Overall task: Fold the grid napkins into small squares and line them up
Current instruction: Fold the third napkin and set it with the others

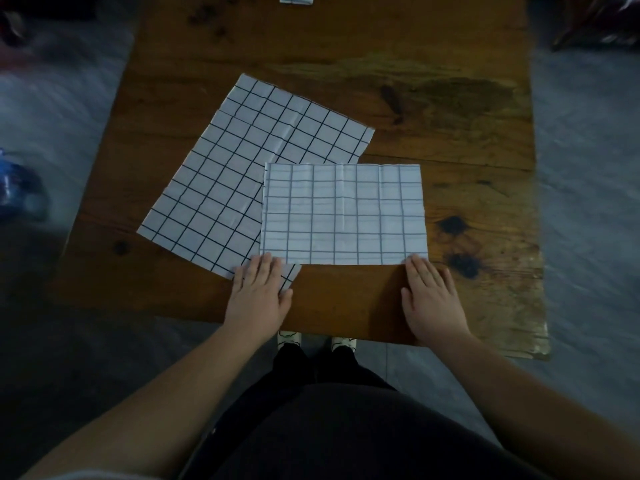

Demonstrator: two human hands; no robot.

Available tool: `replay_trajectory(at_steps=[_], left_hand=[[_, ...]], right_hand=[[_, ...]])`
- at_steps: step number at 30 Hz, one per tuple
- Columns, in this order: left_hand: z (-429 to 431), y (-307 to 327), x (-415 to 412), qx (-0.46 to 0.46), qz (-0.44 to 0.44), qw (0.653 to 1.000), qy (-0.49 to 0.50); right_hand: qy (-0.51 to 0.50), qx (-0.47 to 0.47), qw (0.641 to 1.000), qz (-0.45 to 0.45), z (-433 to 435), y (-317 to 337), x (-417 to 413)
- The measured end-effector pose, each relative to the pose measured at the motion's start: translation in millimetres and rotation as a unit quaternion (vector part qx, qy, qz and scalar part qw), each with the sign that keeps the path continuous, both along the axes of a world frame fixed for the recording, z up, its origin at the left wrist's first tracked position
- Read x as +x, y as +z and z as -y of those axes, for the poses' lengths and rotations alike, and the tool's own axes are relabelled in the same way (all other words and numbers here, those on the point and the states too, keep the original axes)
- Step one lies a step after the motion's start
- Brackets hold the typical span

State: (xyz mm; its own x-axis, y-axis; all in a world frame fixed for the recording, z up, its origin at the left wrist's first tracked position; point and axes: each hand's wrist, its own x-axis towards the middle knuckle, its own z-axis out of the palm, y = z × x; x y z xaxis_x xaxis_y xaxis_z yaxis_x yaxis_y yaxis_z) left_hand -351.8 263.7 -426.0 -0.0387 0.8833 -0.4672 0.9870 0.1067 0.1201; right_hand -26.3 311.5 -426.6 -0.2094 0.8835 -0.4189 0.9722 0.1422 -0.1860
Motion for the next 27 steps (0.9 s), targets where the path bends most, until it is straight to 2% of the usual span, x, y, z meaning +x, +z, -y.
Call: replay_trajectory(at_steps=[3, 7, 12, 18, 27], left_hand=[[-4.1, 14.5, 21.3, 0.023, 0.030, 0.999, 0.019], [-14.4, 20.5, 56.0, 0.035, 0.054, 0.997, -0.049], [-33.7, 12.6, 71.8, 0.017, 0.036, 0.999, -0.031], [-55.1, 15.7, 56.5, 0.030, 0.034, 0.998, -0.036], [-66.8, 27.5, 38.3, 0.010, 0.024, 0.998, -0.055]], right_hand=[[-0.015, 0.027, 0.999, -0.035, -13.1, 7.1, -11.1], [0.027, 0.027, 0.997, -0.064, -47.5, 6.4, -20.9], [0.042, 0.018, 0.999, -0.027, -70.1, 6.3, -16.9], [0.040, 0.043, 0.998, 0.011, -42.0, 9.9, -8.0], [0.000, 0.058, 0.997, -0.041, 1.4, 15.7, -18.9]])
